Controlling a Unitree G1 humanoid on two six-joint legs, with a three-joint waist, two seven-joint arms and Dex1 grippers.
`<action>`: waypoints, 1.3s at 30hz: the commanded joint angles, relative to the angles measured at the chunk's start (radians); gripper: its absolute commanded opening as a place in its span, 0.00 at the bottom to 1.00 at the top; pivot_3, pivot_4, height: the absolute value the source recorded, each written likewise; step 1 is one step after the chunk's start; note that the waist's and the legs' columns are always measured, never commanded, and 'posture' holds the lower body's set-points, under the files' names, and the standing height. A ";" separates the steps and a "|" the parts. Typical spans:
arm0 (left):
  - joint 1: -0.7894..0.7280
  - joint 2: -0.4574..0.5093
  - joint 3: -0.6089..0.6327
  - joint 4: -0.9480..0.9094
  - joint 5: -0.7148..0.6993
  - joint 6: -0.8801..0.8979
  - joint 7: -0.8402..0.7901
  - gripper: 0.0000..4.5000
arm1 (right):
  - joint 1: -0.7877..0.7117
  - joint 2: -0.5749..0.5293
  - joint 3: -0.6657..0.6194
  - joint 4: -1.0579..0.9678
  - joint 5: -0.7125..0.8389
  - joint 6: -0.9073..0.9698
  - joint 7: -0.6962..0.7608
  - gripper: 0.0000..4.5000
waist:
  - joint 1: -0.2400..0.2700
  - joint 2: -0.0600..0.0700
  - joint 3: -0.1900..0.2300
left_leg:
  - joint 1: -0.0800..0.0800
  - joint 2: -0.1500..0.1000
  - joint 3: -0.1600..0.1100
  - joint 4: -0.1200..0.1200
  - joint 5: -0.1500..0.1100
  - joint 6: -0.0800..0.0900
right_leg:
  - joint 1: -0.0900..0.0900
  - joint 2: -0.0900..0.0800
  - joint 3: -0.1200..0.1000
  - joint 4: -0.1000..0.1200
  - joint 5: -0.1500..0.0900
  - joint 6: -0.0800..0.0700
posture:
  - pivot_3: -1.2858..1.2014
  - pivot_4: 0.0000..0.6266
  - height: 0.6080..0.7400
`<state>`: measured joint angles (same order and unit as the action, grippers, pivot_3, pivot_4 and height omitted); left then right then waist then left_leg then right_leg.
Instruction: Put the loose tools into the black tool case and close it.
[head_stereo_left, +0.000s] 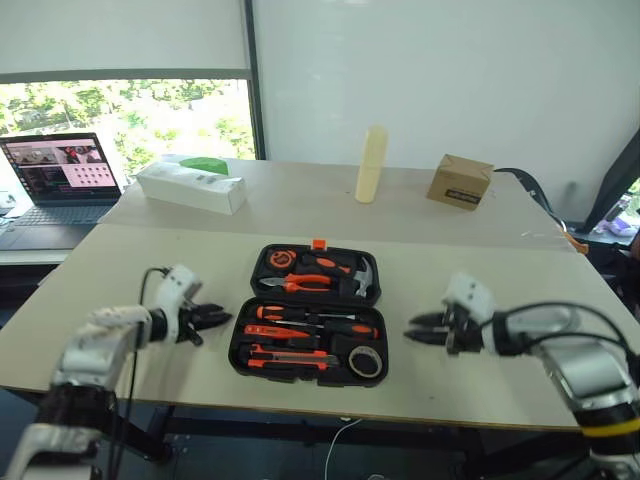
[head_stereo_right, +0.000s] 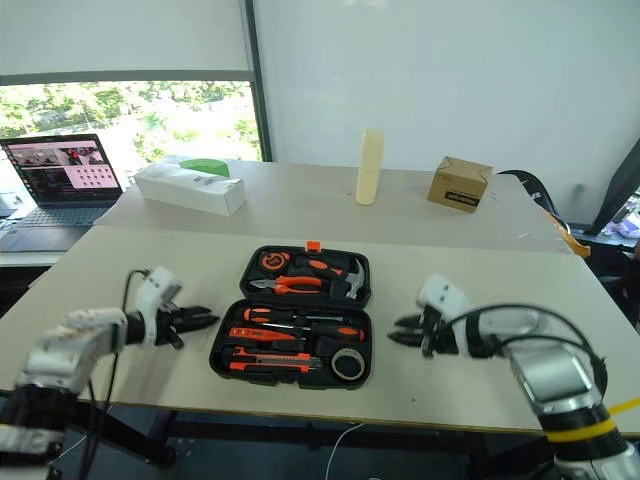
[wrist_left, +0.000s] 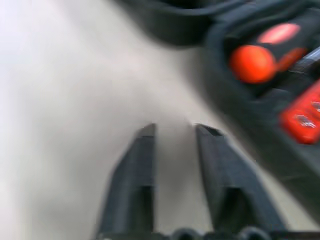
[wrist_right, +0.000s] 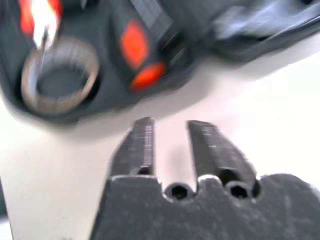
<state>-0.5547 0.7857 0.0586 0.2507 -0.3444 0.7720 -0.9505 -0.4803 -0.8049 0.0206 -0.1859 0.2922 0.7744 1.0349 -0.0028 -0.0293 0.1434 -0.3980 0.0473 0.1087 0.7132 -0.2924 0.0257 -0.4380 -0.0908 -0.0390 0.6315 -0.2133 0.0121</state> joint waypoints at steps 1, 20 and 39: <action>-0.150 0.011 0.021 0.089 -0.070 0.217 -0.021 0.66 | -0.168 0.007 0.027 0.055 0.046 0.319 -0.060 0.62 | -0.001 0.000 0.000 | 0.000 0.000 0.000 0.000 0.000 0.000 | 0.000 0.000 0.000 0.001 0.000 0.000 | 0.52 0.24 1.00; -0.479 -0.188 -0.031 0.520 0.056 0.211 0.147 0.84 | -0.569 0.316 0.167 0.671 -0.079 0.363 -0.289 0.72 | -0.015 0.000 0.000 | -0.010 -0.004 0.002 -0.002 0.004 -0.007 | -0.007 -0.002 -0.001 -0.002 0.001 0.004 | 0.52 0.24 1.00; -0.415 -0.208 0.058 0.496 0.008 0.206 0.159 0.02 | -0.496 0.324 0.118 0.625 -0.066 0.280 -0.265 0.00 | -0.019 0.001 -0.001 | -0.004 -0.003 0.002 -0.001 0.005 -0.009 | -0.002 -0.002 0.001 0.002 0.001 0.004 | 0.52 0.24 1.00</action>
<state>-0.9933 0.5662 0.0883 0.7833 -0.3248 1.0019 -0.7937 -1.0018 -0.4526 0.1492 0.5037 0.2195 1.0974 0.7479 -0.0218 -0.0284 0.1428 -0.4015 0.0445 0.1101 0.7125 -0.2869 0.0167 -0.4397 -0.0925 -0.0379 0.6339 -0.2119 0.0162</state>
